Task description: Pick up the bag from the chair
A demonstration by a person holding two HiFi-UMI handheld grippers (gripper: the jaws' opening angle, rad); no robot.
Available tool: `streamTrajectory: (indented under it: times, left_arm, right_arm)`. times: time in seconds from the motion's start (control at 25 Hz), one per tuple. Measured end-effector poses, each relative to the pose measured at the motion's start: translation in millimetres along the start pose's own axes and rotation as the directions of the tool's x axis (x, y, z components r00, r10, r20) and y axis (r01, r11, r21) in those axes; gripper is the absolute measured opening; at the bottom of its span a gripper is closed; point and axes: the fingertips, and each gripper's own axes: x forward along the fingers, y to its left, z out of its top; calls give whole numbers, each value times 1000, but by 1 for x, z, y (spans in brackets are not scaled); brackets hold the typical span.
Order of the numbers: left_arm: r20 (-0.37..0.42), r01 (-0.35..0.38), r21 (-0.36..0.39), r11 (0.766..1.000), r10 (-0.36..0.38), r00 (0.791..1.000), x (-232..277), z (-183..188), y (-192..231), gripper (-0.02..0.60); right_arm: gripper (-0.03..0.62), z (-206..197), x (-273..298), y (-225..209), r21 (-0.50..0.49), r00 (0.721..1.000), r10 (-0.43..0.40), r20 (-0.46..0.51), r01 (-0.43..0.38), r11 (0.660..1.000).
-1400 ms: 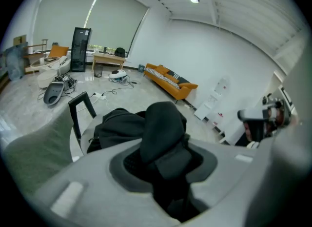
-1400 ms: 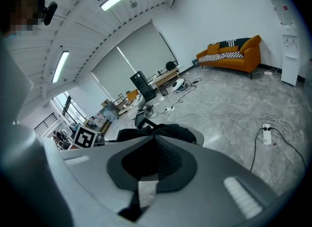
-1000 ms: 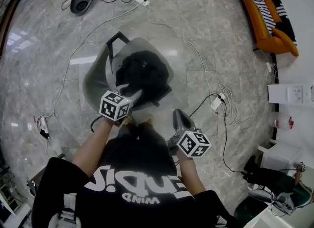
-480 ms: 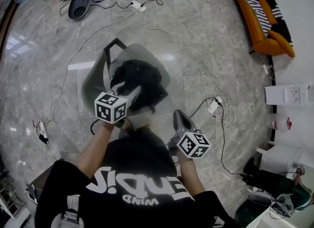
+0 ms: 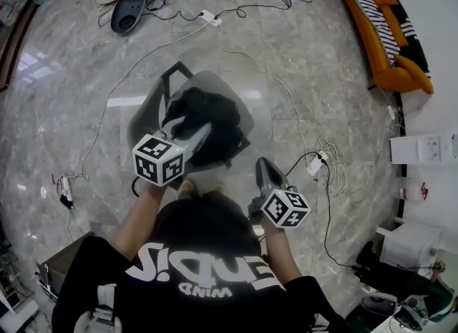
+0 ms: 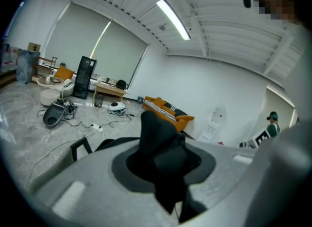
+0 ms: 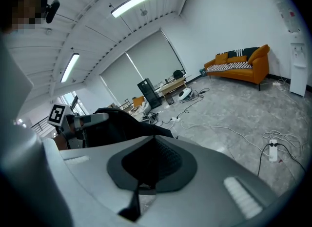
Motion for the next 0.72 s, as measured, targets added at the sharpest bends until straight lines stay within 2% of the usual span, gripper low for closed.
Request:
streamTrajectory:
  times: [0.32, 0.56, 0.72]
  left_arm:
    - [87, -17, 1, 1000, 17, 996, -38, 32, -41, 106]
    - [195, -33, 37, 999, 25, 980, -82, 63, -77, 104]
    - [240, -31, 65, 997, 14, 971, -98, 74, -115, 104]
  right_arm:
    - [0, 7, -16, 11, -29, 998, 59, 11, -58, 998]
    - [0, -1, -30, 15, -51, 995, 96, 2, -96, 994]
    - [0, 0, -45, 12, -68, 993, 121, -6, -121, 990]
